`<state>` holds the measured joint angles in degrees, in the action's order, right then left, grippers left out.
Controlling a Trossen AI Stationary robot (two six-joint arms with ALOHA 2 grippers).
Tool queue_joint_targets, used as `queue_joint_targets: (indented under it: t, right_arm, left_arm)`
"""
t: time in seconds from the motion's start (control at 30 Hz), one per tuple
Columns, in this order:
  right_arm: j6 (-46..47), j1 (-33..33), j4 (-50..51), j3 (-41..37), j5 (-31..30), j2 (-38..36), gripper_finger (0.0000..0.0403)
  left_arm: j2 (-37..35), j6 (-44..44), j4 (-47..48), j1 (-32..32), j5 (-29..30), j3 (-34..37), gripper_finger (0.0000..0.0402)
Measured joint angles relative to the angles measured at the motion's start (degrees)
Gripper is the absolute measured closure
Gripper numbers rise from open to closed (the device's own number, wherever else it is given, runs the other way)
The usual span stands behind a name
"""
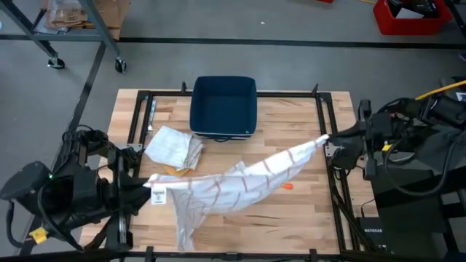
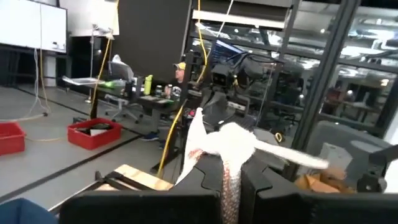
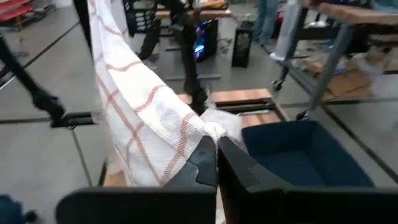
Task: Fold towel
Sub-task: Fold the white patterned towel
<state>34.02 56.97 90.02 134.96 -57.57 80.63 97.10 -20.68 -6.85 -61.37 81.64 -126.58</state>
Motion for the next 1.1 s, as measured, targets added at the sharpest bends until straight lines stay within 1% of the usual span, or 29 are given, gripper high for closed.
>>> queue_joint_targets:
  t: [0.1, 0.27, 0.33, 0.47, 0.6, 0.67, 0.73, 0.83, 0.97, 1.1]
  right_arm:
    - [-0.52, 0.0, 0.01, -0.05, -4.03, -1.11, 0.0401]
    - [-7.19, 0.0, -0.2, 0.0, -15.83, -4.18, 0.0401]
    - [-9.53, 0.0, -1.45, 0.0, -19.58, -5.56, 0.0401]
    - [-16.38, 0.0, -8.21, 0.0, -24.05, -8.07, 0.0401]
    - [-22.2, 0.0, -16.47, 0.0, -24.77, -9.89, 0.0401]
    - [-23.29, 0.0, -20.06, 0.0, -23.3, -10.49, 0.0401]
    - [-24.32, 0.0, -23.75, 0.0, -20.23, -10.95, 0.04]
    - [-26.75, 0.0, -29.81, 0.03, -11.6, -11.07, 0.0399]
    - [-29.82, 0.0, -38.91, 0.03, 0.55, -10.61, 0.0401]
    - [-31.42, 0.0, -44.4, 0.02, 8.67, -9.17, 0.04]
  left_arm:
    - [-0.25, -1.71, 0.22, 0.43, -0.01, 0.03, 0.0401]
    - [-2.23, -8.36, -0.22, 1.71, 0.05, 0.11, 0.0401]
    - [-3.74, -10.6, -0.38, 2.71, 0.09, 0.11, 0.0401]
    - [-6.54, -13.64, -0.37, 6.11, -0.36, 0.11, 0.0401]
    - [-8.69, -16.34, -0.25, 9.96, -0.91, 0.11, 0.0401]
    - [-9.46, -17.26, -0.26, 11.23, -2.48, 0.1, 0.0401]
    - [-9.83, -17.25, -0.28, 11.67, -5.49, 0.07, 0.0401]
    - [-9.86, -16.81, -0.19, 10.82, -10.57, 0.07, 0.0401]
    - [-9.76, -15.58, -0.02, 7.71, -14.07, 0.07, 0.0401]
    - [-9.47, -15.51, 0.21, 3.79, -17.35, 0.07, 0.0401]
